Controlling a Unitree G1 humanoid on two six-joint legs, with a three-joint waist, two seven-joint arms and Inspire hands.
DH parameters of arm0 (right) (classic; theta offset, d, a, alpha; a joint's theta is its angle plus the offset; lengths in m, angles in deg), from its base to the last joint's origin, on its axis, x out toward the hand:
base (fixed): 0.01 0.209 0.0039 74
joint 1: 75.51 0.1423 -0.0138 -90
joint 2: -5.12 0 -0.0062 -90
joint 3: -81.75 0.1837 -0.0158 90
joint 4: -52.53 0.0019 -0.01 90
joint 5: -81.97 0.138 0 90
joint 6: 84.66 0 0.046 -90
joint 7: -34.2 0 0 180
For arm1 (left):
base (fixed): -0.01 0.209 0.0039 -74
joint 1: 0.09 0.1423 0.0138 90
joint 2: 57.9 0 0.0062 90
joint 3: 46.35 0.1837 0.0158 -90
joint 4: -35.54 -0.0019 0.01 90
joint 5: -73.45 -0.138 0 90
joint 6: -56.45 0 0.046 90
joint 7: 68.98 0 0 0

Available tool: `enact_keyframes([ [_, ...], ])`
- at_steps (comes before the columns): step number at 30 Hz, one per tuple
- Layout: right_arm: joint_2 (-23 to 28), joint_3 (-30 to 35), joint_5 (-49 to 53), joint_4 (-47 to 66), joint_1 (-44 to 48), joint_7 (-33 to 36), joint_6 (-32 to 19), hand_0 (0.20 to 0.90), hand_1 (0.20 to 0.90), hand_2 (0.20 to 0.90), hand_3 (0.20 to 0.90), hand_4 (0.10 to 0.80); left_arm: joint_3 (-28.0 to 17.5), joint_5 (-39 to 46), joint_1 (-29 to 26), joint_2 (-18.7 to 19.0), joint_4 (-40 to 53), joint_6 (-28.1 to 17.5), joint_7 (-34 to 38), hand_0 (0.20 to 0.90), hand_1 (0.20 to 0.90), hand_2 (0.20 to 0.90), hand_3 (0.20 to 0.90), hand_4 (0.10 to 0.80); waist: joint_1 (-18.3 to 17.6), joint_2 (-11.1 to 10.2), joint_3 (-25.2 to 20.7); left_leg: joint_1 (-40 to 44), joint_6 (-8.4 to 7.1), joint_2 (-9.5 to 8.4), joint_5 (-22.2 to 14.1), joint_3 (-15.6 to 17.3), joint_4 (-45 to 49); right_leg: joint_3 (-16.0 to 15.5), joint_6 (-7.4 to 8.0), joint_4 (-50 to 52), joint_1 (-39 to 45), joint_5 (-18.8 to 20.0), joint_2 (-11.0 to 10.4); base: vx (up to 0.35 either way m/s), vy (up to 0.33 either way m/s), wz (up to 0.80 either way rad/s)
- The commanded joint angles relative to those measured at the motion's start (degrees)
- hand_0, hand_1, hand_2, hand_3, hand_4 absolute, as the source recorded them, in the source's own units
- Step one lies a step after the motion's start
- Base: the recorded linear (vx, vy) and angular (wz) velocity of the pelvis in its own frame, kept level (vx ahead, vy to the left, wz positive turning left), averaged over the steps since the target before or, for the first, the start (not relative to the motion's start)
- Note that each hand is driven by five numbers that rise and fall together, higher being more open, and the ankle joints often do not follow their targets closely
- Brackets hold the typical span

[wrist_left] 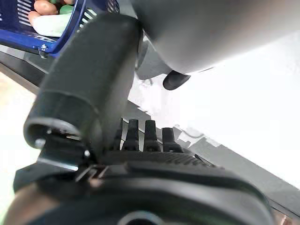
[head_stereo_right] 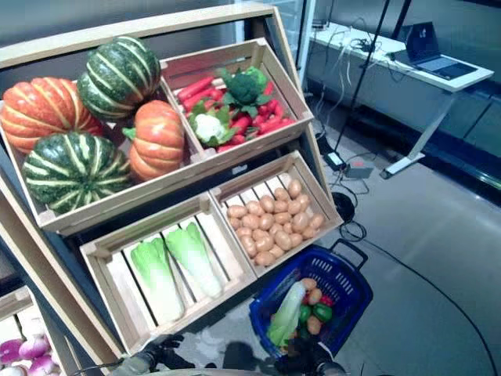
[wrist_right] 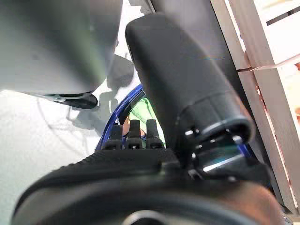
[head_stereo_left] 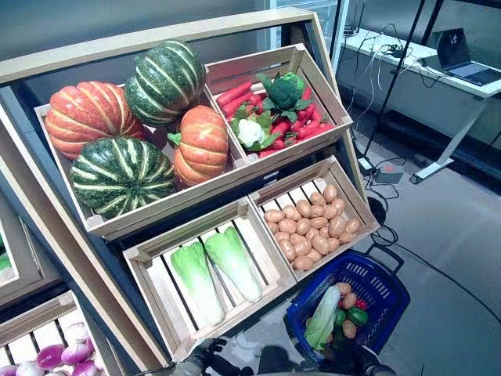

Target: Put vegetables into the basket

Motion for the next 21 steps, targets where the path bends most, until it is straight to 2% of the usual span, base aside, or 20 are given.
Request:
enact_keyframes([
  [1, -1.42, -3.57, -0.43, 0.26, 3.83, -0.33, -1.28, 0.9, 0.9, 0.9, 0.9, 0.8, 0.78, -0.22, -3.99, 0.51, -3.23, -0.58, 1.07, 0.9, 0.9, 0.9, 0.9, 0.8, -0.26, -1.33, -0.05, 3.58, -1.89, 1.65, -6.61, -3.01, 0.11, 1.59, 2.78, -2.93, -0.72, 5.57, -3.3, 0.0, 0.0, 0.0],
  [13, -1.73, -3.92, -1.17, 0.15, 3.69, 0.1, -1.52, 0.9, 0.9, 0.9, 0.9, 0.8, 0.97, -0.61, -3.69, -0.23, -4.87, 3.42, -2.79, 0.9, 0.9, 0.9, 0.9, 0.8, -0.59, -1.39, -0.32, 3.93, -1.87, 1.73, -6.84, -2.69, 0.11, 1.74, 2.89, -2.93, -0.58, 5.56, -3.29, 0.0, 0.0, 0.0],
  [18, -2.0, -4.2, -1.34, 0.6, 3.64, 0.46, -0.73, 0.9, 0.9, 0.9, 0.9, 0.8, 0.31, 3.06, -4.27, -0.23, -4.25, -0.52, -1.7, 0.9, 0.9, 0.9, 0.9, 0.8, -0.97, -1.21, -0.45, 4.04, -1.91, 1.74, -6.96, -2.55, 0.11, 2.16, 2.86, -2.93, -0.6, 5.55, -3.2, 0.004, -0.008, 0.0],
  [21, -1.68, -4.28, -2.5, 1.18, 3.01, 0.48, -0.15, 0.9, 0.9, 0.9, 0.9, 0.8, -0.41, 5.63, -4.79, 0.6, -0.48, -4.26, -4.02, 0.9, 0.9, 0.9, 0.9, 0.8, -1.37, -0.79, -0.44, 3.9, -2.16, 1.91, -6.73, -2.14, 0.11, 2.59, 2.94, -2.93, -0.82, 5.62, -3.04, 0.014, -0.022, -0.01],
])
